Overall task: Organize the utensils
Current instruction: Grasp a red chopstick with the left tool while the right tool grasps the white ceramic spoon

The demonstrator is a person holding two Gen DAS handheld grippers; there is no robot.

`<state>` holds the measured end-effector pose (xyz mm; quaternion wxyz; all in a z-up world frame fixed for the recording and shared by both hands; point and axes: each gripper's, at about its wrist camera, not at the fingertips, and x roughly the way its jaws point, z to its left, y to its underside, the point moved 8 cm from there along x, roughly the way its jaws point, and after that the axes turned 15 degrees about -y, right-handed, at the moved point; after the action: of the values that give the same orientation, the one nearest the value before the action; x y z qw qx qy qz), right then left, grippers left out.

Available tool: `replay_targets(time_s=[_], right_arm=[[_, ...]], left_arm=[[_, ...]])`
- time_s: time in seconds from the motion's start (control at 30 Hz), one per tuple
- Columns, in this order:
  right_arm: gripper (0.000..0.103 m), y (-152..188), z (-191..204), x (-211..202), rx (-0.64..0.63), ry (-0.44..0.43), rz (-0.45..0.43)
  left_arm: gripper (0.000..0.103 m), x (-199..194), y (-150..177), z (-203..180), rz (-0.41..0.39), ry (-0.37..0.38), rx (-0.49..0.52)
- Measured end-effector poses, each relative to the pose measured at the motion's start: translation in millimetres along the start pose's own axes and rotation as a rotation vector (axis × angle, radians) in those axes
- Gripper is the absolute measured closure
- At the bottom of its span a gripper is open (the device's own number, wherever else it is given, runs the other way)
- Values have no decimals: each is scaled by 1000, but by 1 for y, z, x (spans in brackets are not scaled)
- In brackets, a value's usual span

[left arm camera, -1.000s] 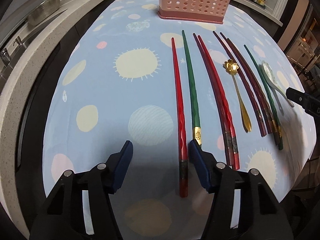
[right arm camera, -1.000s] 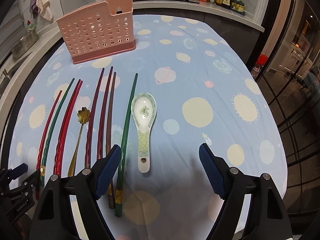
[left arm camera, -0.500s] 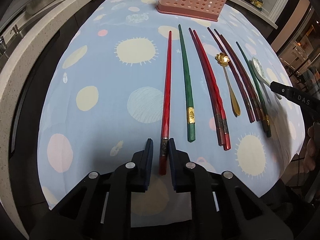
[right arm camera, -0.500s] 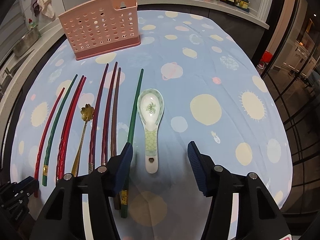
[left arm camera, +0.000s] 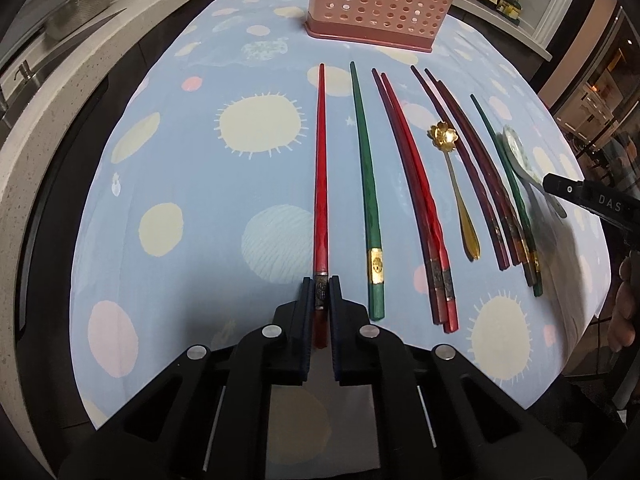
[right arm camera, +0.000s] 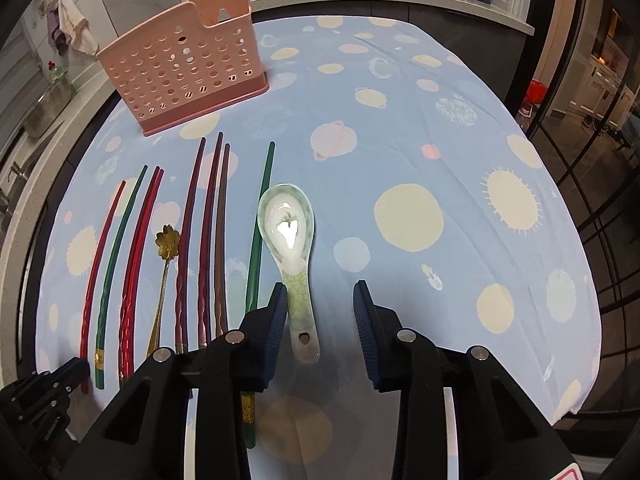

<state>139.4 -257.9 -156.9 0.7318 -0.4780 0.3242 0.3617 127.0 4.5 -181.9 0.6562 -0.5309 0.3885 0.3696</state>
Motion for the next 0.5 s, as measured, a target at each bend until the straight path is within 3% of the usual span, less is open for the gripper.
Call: replay_targets(time_s=[0.23,0.5], right_arm=[[88,4,-1,16,6,-22,32],[84,10,0,17,-11,-33,26]], left_arm=[[96,7,-13,-2,-7,5,-6],[96,8,-13,-2,-8,6,-8]])
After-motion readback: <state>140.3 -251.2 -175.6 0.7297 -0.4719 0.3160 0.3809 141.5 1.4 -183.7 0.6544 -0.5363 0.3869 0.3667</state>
